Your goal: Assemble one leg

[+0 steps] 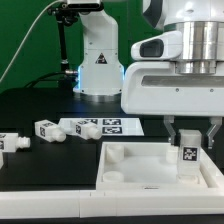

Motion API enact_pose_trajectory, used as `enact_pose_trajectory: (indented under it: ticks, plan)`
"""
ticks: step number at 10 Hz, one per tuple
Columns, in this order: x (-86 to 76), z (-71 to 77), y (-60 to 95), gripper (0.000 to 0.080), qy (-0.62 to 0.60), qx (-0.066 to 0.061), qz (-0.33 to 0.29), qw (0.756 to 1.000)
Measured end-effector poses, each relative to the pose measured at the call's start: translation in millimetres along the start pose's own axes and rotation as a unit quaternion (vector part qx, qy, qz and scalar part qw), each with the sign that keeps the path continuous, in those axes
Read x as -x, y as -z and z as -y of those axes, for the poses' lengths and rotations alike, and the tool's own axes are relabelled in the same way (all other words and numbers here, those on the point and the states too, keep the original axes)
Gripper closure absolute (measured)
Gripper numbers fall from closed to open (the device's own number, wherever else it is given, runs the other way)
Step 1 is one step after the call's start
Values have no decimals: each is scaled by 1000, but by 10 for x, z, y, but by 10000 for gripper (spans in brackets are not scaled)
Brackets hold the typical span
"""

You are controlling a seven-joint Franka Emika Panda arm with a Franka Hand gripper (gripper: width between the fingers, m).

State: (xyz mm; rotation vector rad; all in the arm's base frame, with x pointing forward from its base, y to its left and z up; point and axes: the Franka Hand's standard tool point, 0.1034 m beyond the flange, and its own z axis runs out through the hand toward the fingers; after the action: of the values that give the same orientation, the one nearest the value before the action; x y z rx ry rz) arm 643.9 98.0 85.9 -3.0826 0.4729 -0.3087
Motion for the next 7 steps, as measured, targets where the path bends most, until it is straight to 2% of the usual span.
enact_pose_trajectory:
  ticks: [2, 3, 5, 6, 7]
  plan:
    - [-10, 18, -14, 515, -114, 0, -4, 994]
    - [-28, 26, -26, 515, -194, 0, 0, 981]
    - [-42, -23, -46, 515, -325, 7, 10, 946]
    - [-53, -62, -59, 515, -369, 3, 14, 929]
    - [-37, -90, -61, 515, -430, -1, 21, 902]
